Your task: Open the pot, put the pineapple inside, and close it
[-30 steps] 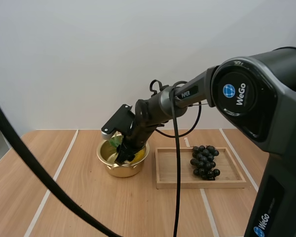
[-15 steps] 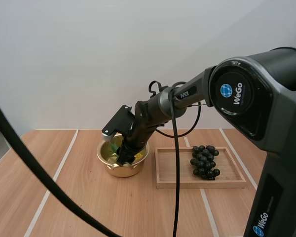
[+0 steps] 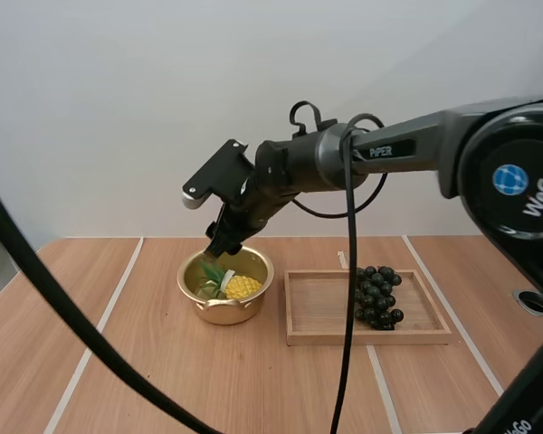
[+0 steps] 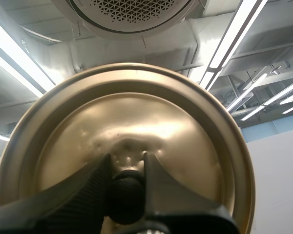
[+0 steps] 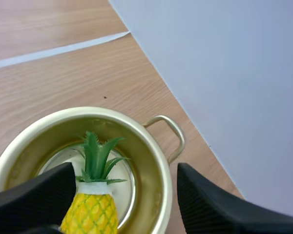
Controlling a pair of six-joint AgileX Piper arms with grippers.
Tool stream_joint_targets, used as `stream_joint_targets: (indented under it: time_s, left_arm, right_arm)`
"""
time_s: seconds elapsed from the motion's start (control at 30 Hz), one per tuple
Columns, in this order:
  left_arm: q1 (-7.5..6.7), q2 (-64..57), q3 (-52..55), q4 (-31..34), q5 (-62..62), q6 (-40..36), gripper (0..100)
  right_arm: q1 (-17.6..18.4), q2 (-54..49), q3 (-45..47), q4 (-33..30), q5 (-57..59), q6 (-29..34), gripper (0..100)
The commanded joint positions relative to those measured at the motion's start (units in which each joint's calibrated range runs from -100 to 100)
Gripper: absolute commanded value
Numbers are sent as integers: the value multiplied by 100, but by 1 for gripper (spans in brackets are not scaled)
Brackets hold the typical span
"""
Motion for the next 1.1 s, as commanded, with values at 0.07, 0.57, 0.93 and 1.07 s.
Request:
stream_joint_targets:
  time_s: [0.07,0.57,0.93,1.07]
  left_arm:
    - [-20,10,-21,-14,-60,-21,0]
    - [-20,851,-21,279,784,185,0]
    - [-20,2305,-8,279,2986,185,0]
    - [-20,2580,293,320,2986,165,0]
  right_arm:
    - [-268,-624,-35,-76,300,120,90]
    - [-1344,-2813,-35,-76,947,916,0]
    - [-1876,-4744,-35,-303,1594,1298,0]
    - [-1943,-4944,-35,-618,1801,1709,0]
